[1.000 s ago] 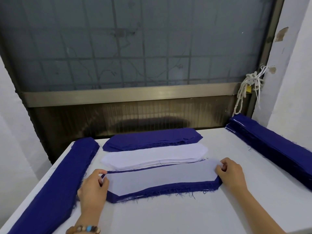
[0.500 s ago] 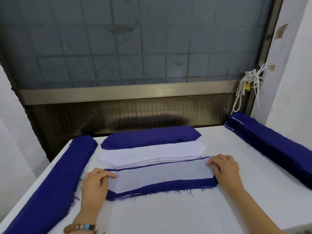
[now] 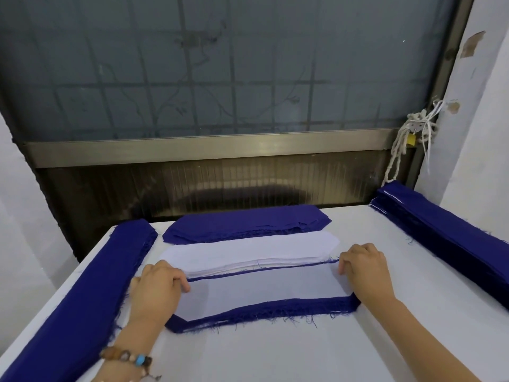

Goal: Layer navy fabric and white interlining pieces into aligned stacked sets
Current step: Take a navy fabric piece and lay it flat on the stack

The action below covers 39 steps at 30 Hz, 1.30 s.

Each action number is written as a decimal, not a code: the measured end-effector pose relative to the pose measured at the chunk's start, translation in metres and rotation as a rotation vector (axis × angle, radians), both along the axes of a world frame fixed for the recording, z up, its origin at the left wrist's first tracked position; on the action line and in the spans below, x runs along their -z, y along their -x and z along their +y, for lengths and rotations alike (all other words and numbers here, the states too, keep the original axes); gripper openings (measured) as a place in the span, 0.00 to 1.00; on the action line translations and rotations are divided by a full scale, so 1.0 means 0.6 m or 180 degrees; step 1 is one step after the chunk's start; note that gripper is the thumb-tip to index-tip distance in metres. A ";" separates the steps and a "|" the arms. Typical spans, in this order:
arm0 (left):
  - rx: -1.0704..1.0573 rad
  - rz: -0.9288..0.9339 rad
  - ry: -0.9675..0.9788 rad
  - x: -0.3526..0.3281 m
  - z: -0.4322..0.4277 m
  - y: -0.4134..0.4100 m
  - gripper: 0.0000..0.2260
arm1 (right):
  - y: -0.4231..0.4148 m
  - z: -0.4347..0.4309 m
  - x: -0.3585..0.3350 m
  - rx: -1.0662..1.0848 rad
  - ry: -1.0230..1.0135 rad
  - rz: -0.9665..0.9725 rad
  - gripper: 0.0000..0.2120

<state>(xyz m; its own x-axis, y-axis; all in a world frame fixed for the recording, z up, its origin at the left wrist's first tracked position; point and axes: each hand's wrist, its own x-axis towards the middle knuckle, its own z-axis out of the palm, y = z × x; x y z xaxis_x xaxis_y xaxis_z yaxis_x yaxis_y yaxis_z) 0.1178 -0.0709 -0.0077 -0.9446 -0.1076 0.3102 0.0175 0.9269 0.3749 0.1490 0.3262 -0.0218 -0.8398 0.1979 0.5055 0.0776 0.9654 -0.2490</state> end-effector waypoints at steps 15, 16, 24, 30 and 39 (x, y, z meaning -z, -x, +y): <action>0.0927 0.0110 -0.0485 0.003 0.220 0.123 0.10 | 0.179 -0.214 -0.018 -0.1077 0.0961 -0.0817 0.09; 0.0897 0.0062 -0.0438 0.006 0.223 0.126 0.10 | 0.186 -0.217 -0.017 -0.1028 0.0957 -0.0855 0.10; 0.0833 0.0170 0.0008 0.027 0.220 0.133 0.13 | 0.220 -0.221 0.002 -0.0739 0.0527 -0.1108 0.16; 0.0808 0.0223 0.0291 0.020 0.227 0.130 0.09 | 0.222 -0.227 0.012 -0.0627 0.0319 -0.0995 0.13; 0.0841 0.0175 0.0288 0.019 0.227 0.133 0.07 | 0.216 -0.232 0.019 -0.0522 -0.0120 -0.0544 0.10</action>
<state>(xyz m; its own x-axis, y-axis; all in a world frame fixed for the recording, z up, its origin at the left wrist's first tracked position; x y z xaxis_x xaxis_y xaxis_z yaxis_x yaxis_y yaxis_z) 0.0377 0.0652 -0.0192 -0.9176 0.1705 0.3590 0.2809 0.9172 0.2825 0.0193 0.1869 -0.0333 -0.9331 0.0354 0.3578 -0.0431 0.9769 -0.2092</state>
